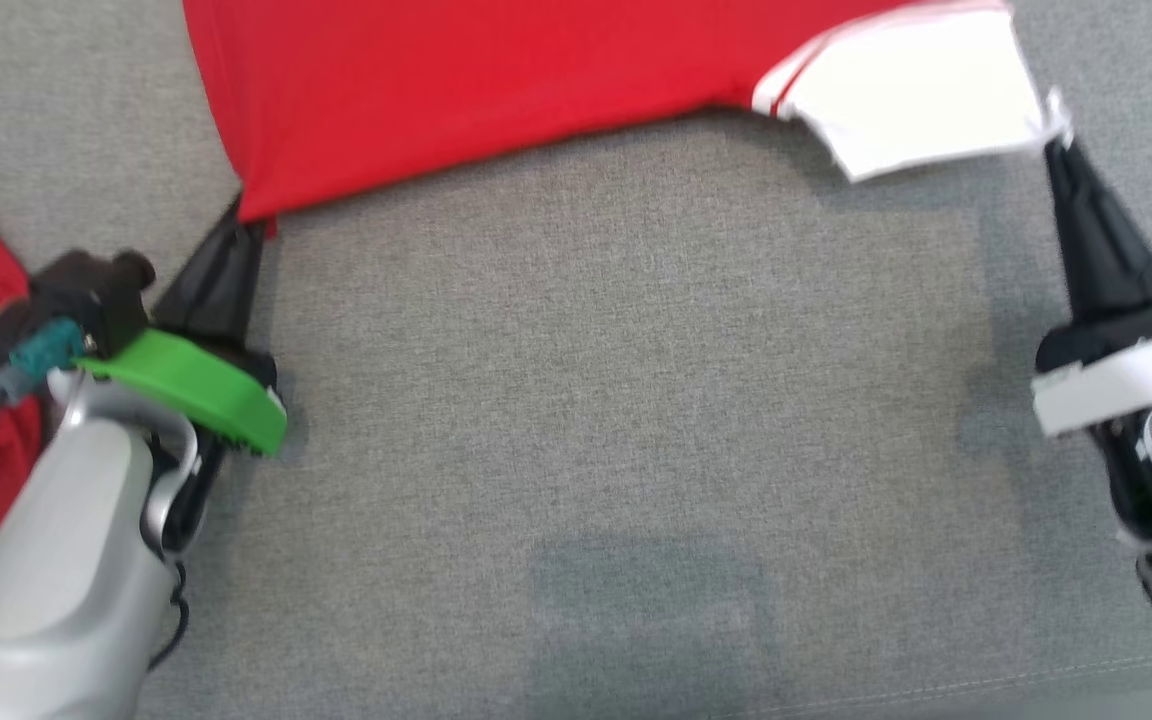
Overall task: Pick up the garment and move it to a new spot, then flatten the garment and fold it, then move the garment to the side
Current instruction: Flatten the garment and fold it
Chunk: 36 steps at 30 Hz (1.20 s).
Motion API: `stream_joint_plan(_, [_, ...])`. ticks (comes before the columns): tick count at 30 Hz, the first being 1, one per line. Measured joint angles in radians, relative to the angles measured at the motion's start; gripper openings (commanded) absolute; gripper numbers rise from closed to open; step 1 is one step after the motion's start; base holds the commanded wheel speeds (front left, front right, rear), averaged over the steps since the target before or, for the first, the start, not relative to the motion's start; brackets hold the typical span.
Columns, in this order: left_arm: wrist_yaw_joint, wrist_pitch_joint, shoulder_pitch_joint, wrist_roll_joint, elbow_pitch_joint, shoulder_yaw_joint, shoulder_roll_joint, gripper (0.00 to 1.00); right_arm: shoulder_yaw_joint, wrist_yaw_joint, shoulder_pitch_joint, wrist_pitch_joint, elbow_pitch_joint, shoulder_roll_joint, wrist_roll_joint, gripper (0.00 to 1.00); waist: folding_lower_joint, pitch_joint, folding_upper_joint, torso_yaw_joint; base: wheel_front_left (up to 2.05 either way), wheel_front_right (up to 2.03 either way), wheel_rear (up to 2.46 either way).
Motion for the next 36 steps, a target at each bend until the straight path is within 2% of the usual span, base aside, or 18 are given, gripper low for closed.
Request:
stream_joint_plan(6, [0.000,0.000,0.156,0.000,-0.008,0.010,0.000,0.00,0.048,-0.009,0.180,0.004,0.018,0.015,-0.018,0.00,-0.0001,-0.080,0.0000,0.014,0.00,0.00,0.00])
stream_joint_plan(9, [0.001,0.001,0.245,0.010,-0.026,0.026,-0.003,0.00,0.054,-0.035,0.266,-0.001,0.038,0.040,-0.017,0.00,-0.0001,-0.123,0.0000,0.018,0.00,0.00,0.00])
stream_joint_plan(14, [0.013,0.001,0.377,0.008,-0.043,0.079,-0.032,0.00,0.094,-0.038,0.384,-0.001,0.060,0.075,-0.011,0.00,-0.0001,-0.193,0.0000,0.021,0.00,0.00,0.00])
stream_joint_plan(15, [0.014,0.001,0.427,0.013,-0.045,0.075,-0.041,0.00,0.099,-0.048,0.426,-0.001,0.071,0.073,-0.011,0.00,-0.0002,-0.222,0.0000,0.021,0.00,0.00,0.00])
stream_joint_plan(19, [0.013,0.001,0.515,0.026,-0.062,0.074,-0.061,0.00,0.146,-0.044,0.504,0.025,0.080,0.075,-0.008,0.00,-0.0002,-0.278,0.0000,0.020,0.00,0.00,0.00])
stream_joint_plan(24, [0.013,0.001,0.602,0.044,-0.083,0.097,-0.067,0.00,0.190,-0.038,0.549,0.047,0.069,0.071,-0.016,0.00,-0.0002,-0.336,0.0000,0.015,0.00,0.00,0.00])
stream_joint_plan(31, [0.011,0.001,0.616,0.070,-0.104,0.113,-0.092,0.00,0.180,-0.052,0.549,0.047,0.066,0.033,-0.069,0.00,-0.0002,-0.359,0.0000,0.014,0.00,0.00,0.00])
stream_joint_plan(36, [0.011,0.001,0.616,0.070,-0.133,0.175,-0.092,0.00,0.166,-0.053,0.549,0.053,0.028,0.023,-0.060,0.00,-0.0002,-0.363,0.0000,0.020,0.00,0.00,0.00])
